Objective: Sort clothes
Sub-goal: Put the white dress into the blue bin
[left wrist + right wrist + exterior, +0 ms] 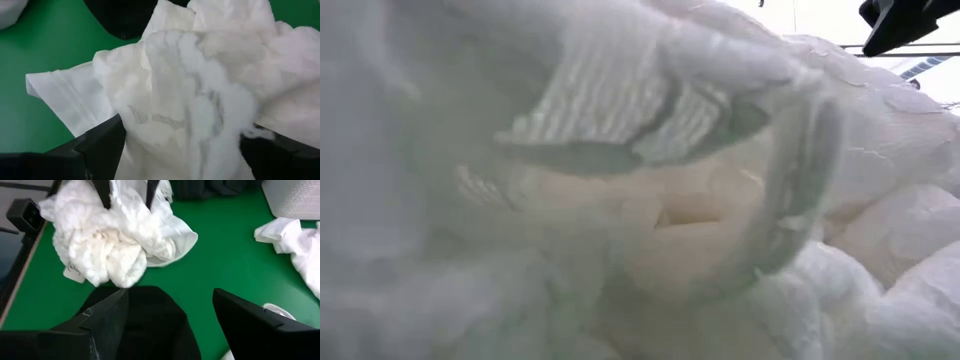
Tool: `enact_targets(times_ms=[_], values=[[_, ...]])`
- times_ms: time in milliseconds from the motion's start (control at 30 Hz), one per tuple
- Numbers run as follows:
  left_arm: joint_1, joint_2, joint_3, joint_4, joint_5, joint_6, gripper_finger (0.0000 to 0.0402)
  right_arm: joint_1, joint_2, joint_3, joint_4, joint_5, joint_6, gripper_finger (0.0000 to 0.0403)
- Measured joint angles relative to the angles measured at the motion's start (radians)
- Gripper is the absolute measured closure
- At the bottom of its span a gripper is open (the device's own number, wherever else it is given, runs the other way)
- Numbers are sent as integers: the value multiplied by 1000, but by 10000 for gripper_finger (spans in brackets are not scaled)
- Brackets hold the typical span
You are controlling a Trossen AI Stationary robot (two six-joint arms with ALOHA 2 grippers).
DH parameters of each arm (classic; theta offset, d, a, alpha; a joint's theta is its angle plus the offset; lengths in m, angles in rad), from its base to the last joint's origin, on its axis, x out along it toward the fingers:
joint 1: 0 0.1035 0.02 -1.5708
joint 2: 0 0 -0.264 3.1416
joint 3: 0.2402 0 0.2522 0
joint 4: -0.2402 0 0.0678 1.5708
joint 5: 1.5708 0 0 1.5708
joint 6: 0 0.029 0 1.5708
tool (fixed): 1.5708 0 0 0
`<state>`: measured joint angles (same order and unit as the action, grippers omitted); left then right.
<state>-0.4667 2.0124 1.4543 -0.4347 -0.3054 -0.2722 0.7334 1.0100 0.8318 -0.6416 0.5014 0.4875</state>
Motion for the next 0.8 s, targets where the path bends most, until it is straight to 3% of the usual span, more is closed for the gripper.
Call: enact_targets(times_ms=[200,300,433,667,800], values=[[2,9,-2,5,0,11,92,0,0,-2,40,0,-13,113],[2,9,-3,5,0,20,112,0,1,-2,53,4,-27,118],[3,9,-4,5,0,21,182,0,1,-2,52,23,-35,127],[3,10,-9,1,1,25,375,0,1,-2,53,26,-53,133],[3,3,-10,2,7,25,391,0,1,-2,53,44,-61,128]])
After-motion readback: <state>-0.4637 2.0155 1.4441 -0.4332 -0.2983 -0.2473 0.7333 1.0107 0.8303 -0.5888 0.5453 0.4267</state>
